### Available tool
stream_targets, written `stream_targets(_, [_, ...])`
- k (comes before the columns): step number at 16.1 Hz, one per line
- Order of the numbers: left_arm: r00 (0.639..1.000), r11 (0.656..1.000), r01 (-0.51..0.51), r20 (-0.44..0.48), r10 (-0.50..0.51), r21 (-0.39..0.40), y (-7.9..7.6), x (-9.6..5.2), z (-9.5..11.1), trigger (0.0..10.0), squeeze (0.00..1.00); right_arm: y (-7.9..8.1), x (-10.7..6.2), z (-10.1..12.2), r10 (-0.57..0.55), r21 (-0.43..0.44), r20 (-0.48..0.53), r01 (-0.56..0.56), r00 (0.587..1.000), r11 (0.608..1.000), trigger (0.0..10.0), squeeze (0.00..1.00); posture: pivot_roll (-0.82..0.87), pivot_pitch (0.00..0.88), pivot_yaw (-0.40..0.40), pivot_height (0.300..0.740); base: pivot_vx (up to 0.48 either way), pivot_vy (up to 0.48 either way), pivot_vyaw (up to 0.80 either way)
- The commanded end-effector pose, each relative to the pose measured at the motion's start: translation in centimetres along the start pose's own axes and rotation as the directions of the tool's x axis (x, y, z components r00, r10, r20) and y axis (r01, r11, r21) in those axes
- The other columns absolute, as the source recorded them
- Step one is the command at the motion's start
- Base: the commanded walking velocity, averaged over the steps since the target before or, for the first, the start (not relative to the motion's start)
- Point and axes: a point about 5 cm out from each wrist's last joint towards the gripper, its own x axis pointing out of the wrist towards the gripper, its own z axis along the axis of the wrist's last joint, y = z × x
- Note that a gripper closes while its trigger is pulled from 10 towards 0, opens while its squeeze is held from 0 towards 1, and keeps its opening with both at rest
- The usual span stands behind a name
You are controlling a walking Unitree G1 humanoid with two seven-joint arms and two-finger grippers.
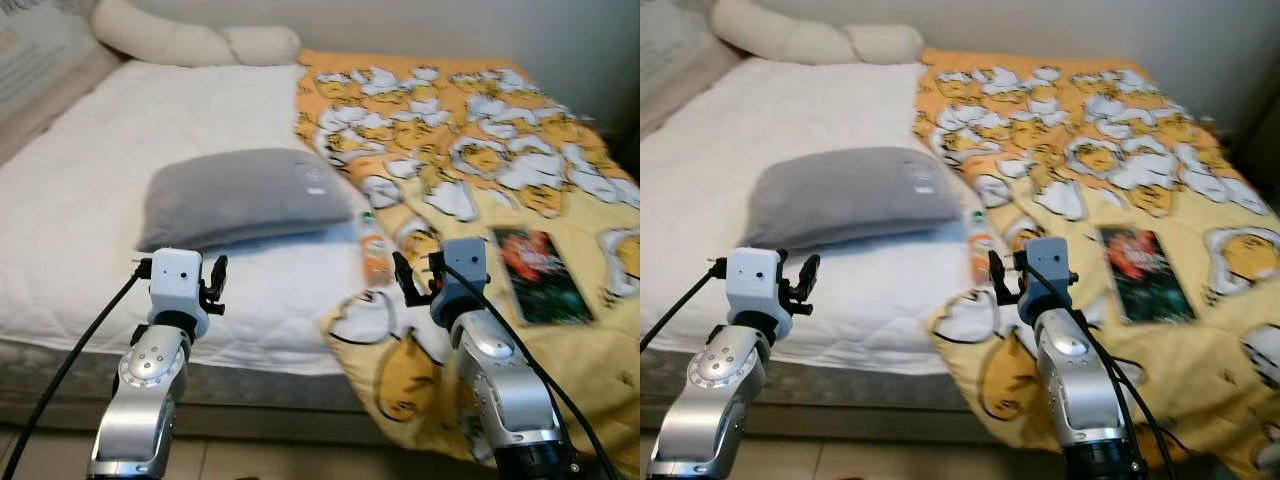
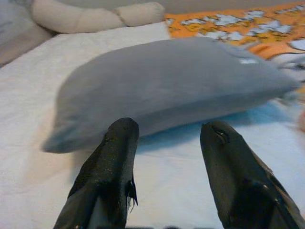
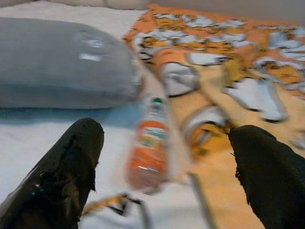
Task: Clean up the room
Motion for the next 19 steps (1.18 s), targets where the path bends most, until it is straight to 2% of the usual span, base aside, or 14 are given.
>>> stream_targets(1, [1.0,1.0,-0.007,0.012,0.007,0.005,0.4,0.3,0.4,10.0,0.0,0.3,0.1,0.1,0.008,-0.003,0.004,-0.008,1.0,1.0,10.0,0.0,-0.07,0.0,-0.008,0.74,0.337,0.0,0.0])
stream_targets(4, [1.0,1.0,0.001,0.014,-0.001,0.014,0.4,0.5,0.4,10.0,0.0,0.4,0.1,0.0,0.029,-0.02,-0.003,-0.029,1.0,0.999,10.0,0.0,-0.07,0.0,-0.001,0.74,0.335,0.0,0.0])
stream_targets(7, [1.0,0.999,0.012,0.014,-0.012,0.037,0.5,0.6,0.5,10.0,0.0,0.7,0.2,0.0,0.014,-0.03,-0.002,-0.014,1.0,0.999,10.0,0.0,-0.07,0.0,0.004,0.74,0.336,0.0,0.8])
stream_targets(8, [1.0,0.999,0.016,0.014,-0.016,0.043,0.6,0.7,0.4,10.0,0.0,0.6,0.3,-0.2,-0.003,-0.002,-0.013,0.003,1.0,1.0,10.0,0.0,-0.07,0.0,0.004,0.74,0.33,0.0,0.0])
stream_targets(12, [1.0,0.998,0.026,0.014,-0.027,0.05,0.6,0.4,0.4,10.0,0.0,0.6,0.4,-0.2,0.013,-0.014,-0.014,-0.013,1.0,1.0,10.0,0.0,-0.05,0.0,0.003,0.74,0.294,0.0,0.0])
stream_targets(15, [0.999,0.994,0.038,0.002,-0.038,0.098,0.5,0.3,0.2,10.0,0.0,0.5,0.6,-0.1,0.013,-0.017,-0.011,-0.013,1.0,1.0,10.0,0.0,-0.06,0.0,0.005,0.74,0.0,0.0,0.0])
stream_targets(16, [0.998,0.989,0.07,-0.005,-0.07,0.127,0.4,0.3,0.2,10.0,0.0,0.3,0.6,0.1,0.008,0.001,-0.008,-0.008,1.0,1.0,10.0,0.0,-0.06,0.0,0.005,0.74,0.0,0.0,0.0])
stream_targets(17, [0.994,0.981,0.113,-0.014,-0.112,0.156,0.2,0.3,0.2,10.0,0.0,0.1,0.7,0.0,0.01,0.03,-0.021,-0.009,1.0,0.999,10.0,0.74,-0.06,0.0,0.005,0.74,0.0,0.0,0.0])
stream_targets(18, [0.992,0.979,0.125,-0.017,-0.124,0.162,0.2,0.4,0.2,10.0,0.0,0.0,0.7,0.0,0.009,0.037,-0.027,-0.008,1.0,0.999,10.0,0.74,-0.06,0.0,0.006,0.74,0.0,0.0,0.0])
stream_targets(19, [0.979,0.959,0.205,-0.029,-0.203,0.197,-0.2,0.6,0.3,10.0,0.0,-0.4,1.3,-0.4,-0.012,0.019,-0.077,0.013,0.997,1.0,10.0,1.0,-0.06,0.0,0.007,0.74,0.0,0.0,0.0])
